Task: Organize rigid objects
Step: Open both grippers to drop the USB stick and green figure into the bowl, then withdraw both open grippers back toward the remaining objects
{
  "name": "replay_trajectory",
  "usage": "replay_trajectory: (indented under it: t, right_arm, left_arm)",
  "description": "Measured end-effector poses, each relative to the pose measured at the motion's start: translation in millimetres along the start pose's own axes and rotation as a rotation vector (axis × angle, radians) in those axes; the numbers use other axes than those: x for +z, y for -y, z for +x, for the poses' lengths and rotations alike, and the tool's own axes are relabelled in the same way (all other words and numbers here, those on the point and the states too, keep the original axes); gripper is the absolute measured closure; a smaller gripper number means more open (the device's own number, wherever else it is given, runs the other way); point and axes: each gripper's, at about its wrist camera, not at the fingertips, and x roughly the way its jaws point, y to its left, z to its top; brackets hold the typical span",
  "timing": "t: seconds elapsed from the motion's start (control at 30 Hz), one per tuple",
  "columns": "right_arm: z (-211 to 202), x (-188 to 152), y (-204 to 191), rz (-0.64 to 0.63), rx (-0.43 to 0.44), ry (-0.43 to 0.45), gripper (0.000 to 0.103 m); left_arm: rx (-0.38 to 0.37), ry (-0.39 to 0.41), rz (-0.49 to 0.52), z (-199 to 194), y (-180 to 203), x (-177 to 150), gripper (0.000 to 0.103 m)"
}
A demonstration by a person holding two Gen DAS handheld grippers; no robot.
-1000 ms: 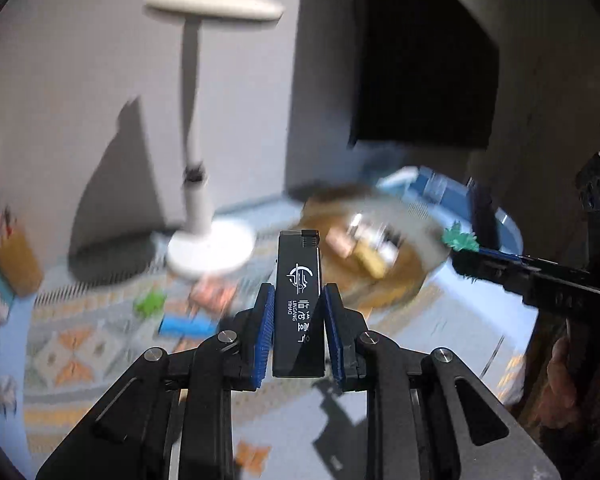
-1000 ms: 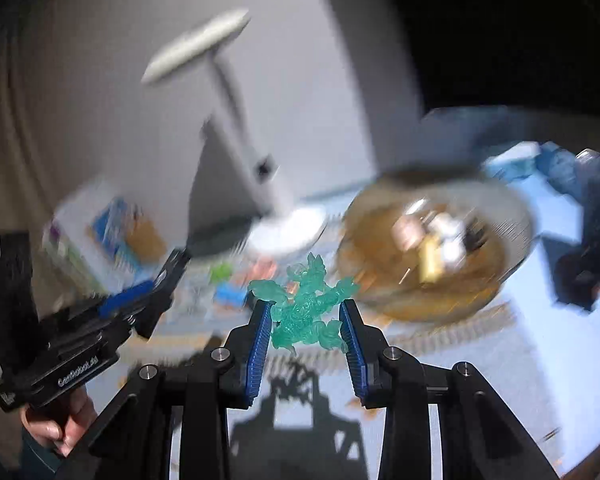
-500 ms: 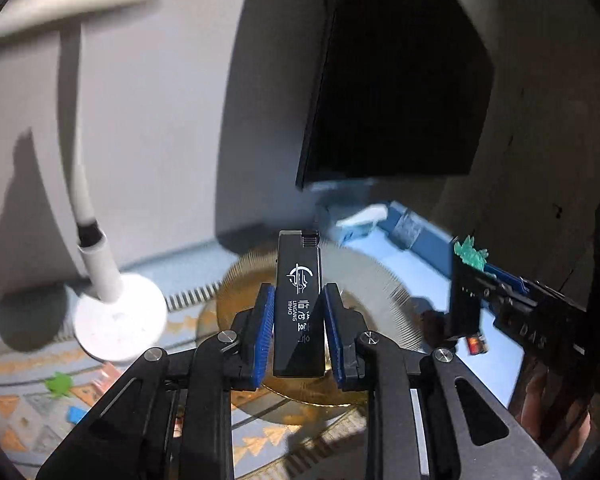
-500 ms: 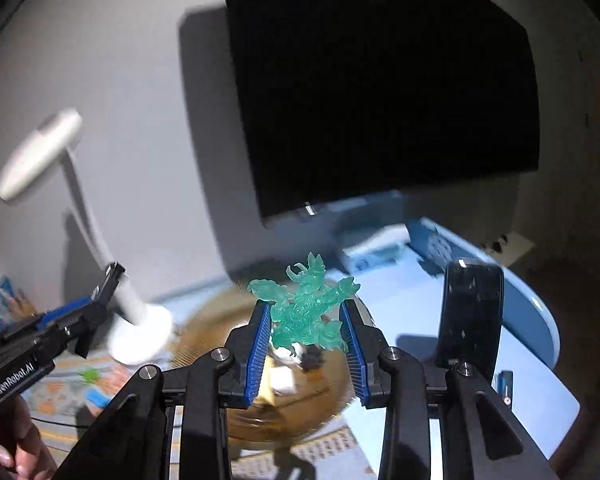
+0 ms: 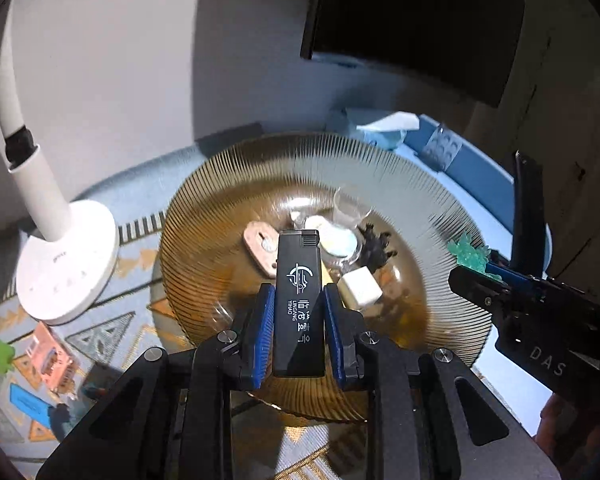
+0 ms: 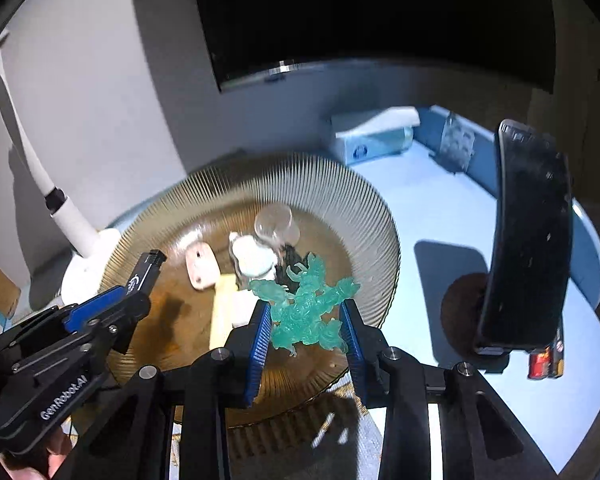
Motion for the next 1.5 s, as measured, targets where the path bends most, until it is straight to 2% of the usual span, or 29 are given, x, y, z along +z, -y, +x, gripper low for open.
replay_trajectory:
  t: [0.47, 0.5, 0.53, 0.57, 0.63, 0.67, 0.77, 0.93, 1.2, 1.27, 1.4, 1.5]
  right_arm:
    - [2, 0, 0, 0.014, -0.002, -0.020, 0.069]
    - [2, 1, 2, 0.030, 0.005, -0.025, 0.069]
    - [2, 1, 4, 0.047, 0.016, -0.029, 0.068]
    - [1, 3, 6, 0.067, 0.030, -0.033, 0.068]
    - [-4, 5, 9, 0.093, 0.045, -0.027, 0.055]
    - [-13, 7, 12, 0.110, 0.040, 0.001, 0.049]
    - [-43, 11, 13, 0.110, -0.018, 0.095, 0.047]
    - [-90, 10, 11, 0.138, 0.009, 0.183, 0.044]
    - [-140, -8, -34, 0.078, 0.096, 0.226, 0.043]
    - [-148, -14, -49, 0.062, 0.114, 0.231, 0.043]
    - [-157, -29, -76, 0.023, 0.151, 0.226, 0.042]
    - [-157, -42, -95, -0.007, 0.183, 0.205, 0.042]
  left_arm:
    - [0.008, -0.025, 0.021, 11, 4, -6, 0.081]
    - [-0.005, -0.027, 0.013, 11, 3, -6, 0.079]
    - [-0.016, -0.030, 0.002, 11, 1, -5, 0.065]
    - [-0.024, -0.032, -0.013, 9, -2, -4, 0.055]
    - [-0.037, -0.007, -0.038, -2, -8, -2, 0.052]
    - [-0.036, 0.022, -0.050, -14, -13, 0, 0.052]
    - [-0.044, 0.088, -0.077, -49, -24, 4, 0.052]
    - [-0.040, 0.252, -0.130, -140, -49, 2, 0.048]
    - [0.045, 0.415, -0.196, -252, -84, -27, 0.047]
    - [0.074, 0.451, -0.219, -278, -96, -42, 0.039]
    - [0.138, 0.495, -0.266, -312, -119, -73, 0.038]
    - [0.170, 0.485, -0.311, -323, -142, -98, 0.038]
